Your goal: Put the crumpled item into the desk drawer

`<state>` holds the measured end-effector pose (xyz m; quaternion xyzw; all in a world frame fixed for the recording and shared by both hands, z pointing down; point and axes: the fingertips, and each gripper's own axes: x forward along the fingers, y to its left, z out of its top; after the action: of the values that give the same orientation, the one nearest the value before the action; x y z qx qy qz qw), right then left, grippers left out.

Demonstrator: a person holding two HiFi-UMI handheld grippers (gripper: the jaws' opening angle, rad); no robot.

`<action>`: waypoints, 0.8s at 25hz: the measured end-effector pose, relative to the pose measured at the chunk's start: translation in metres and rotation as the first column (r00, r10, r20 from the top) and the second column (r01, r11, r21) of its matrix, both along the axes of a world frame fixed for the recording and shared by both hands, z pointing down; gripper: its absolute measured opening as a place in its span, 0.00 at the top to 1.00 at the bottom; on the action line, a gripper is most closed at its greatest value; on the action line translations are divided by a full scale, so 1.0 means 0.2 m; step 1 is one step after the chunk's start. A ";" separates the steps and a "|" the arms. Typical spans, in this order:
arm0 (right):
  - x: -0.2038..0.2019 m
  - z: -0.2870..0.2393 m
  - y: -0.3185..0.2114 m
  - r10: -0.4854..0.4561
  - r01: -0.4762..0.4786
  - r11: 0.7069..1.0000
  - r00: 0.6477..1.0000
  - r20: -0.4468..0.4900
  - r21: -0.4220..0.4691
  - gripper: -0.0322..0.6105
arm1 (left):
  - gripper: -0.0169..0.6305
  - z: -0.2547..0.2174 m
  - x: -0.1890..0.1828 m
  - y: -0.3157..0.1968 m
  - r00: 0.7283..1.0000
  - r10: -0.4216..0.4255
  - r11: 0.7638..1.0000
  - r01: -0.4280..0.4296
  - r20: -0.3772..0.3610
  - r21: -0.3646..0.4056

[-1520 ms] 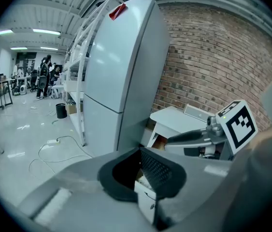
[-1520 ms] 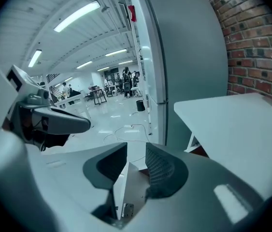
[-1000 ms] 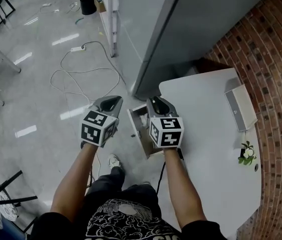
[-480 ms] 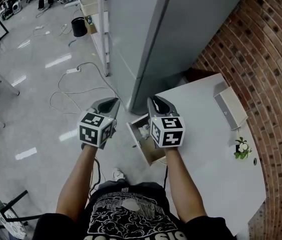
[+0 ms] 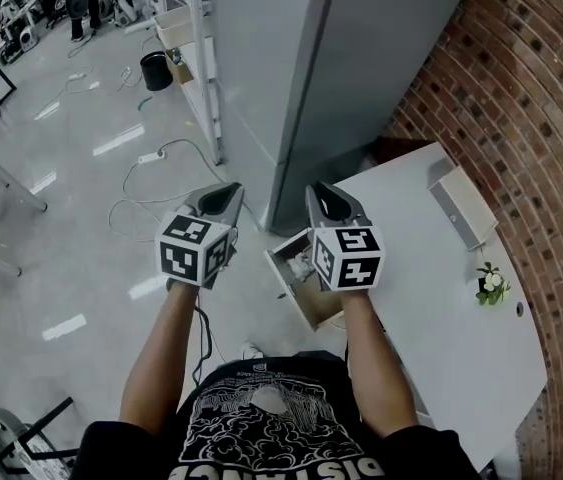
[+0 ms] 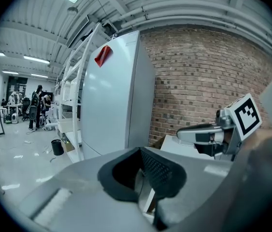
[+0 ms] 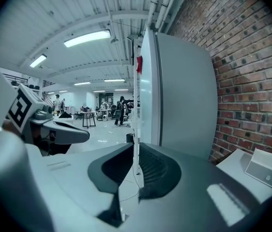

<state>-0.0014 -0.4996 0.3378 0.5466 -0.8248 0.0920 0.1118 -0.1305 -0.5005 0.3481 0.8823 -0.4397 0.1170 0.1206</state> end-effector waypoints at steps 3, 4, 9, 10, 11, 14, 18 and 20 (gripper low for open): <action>0.02 -0.03 0.01 0.007 -0.007 1.000 1.000 0.010 0.009 0.90 | 0.97 -0.04 -0.02 0.00 1.000 -0.005 1.000 0.005 -0.004 0.014; 0.02 -0.04 0.02 0.011 -0.011 1.000 1.000 0.014 0.013 0.91 | 0.97 -0.05 -0.02 0.00 1.000 -0.008 1.000 0.009 -0.008 0.017; 0.02 -0.07 0.03 0.010 -0.011 1.000 0.999 0.034 0.025 0.95 | 0.97 -0.08 -0.04 0.02 1.000 -0.015 1.000 0.015 -0.009 0.027; 0.02 -0.07 0.04 0.005 -0.006 1.000 1.000 0.030 0.023 0.95 | 0.97 -0.08 -0.05 0.02 1.000 -0.018 0.999 0.018 -0.007 0.026; 0.02 -0.07 0.04 0.001 -0.001 1.000 1.000 0.026 0.021 0.95 | 0.97 -0.09 -0.06 0.02 1.000 -0.022 0.999 0.022 -0.005 0.026; 0.01 -0.07 0.05 -0.009 0.009 1.000 1.000 0.020 0.017 0.95 | 0.97 -0.10 -0.09 0.02 0.999 -0.038 0.999 0.038 -0.005 0.028; 0.02 -0.09 0.06 -0.010 0.009 1.000 1.000 0.018 0.023 0.95 | 0.97 -0.10 -0.12 0.03 0.999 -0.052 0.998 0.051 0.002 0.028; 0.01 -0.09 0.06 -0.013 0.012 1.000 1.000 0.016 0.024 0.95 | 0.97 -0.09 -0.14 0.04 0.998 -0.056 0.998 0.056 0.001 0.021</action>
<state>0.0007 -0.4873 0.3205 0.5419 -0.8301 0.0859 0.0994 -0.1583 -0.4931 0.3303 0.8707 -0.4657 0.1093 0.1142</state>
